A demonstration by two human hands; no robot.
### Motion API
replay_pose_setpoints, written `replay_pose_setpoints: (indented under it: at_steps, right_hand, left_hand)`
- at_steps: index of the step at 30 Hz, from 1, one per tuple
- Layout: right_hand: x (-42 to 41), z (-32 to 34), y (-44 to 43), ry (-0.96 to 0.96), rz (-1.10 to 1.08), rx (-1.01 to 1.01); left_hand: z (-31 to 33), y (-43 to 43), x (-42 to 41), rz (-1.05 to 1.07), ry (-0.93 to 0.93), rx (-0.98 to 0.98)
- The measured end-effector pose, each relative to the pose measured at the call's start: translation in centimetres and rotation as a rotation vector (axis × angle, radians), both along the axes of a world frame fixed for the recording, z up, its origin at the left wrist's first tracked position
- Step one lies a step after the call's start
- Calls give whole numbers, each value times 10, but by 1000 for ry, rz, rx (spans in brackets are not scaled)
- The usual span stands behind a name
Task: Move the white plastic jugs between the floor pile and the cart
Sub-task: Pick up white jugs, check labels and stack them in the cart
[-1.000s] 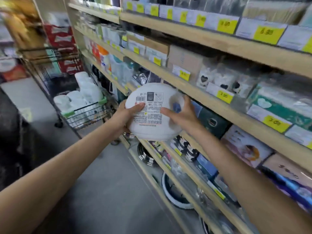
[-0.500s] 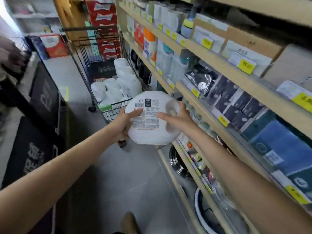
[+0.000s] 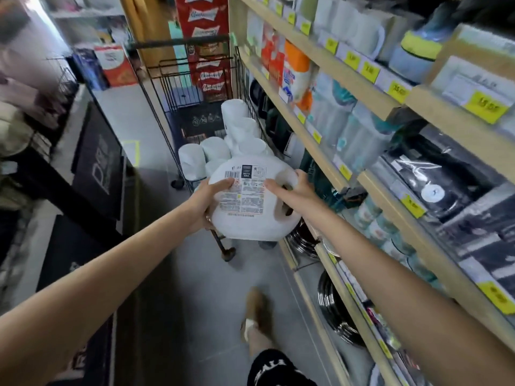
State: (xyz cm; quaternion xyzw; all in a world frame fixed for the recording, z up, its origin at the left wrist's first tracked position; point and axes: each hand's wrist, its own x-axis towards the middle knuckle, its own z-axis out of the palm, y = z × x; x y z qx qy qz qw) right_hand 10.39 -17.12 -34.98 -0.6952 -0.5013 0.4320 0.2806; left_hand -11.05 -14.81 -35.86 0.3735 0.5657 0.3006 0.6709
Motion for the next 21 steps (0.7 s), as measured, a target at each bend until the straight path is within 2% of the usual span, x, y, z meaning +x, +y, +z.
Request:
replay_pose_setpoints:
  at_steps: [8,17,21]
  right_hand:
    - [-9,-21,174,89,101,-103]
    - [-30,-34,320,9,268,-156]
    - [-43,-45,367,68,321,-194]
  left_hand:
    - [-15,156,-16,36,68,-2]
    - [-34,284,-36,148,90,-53]
    - [-49,335,-57,158,115,-51]
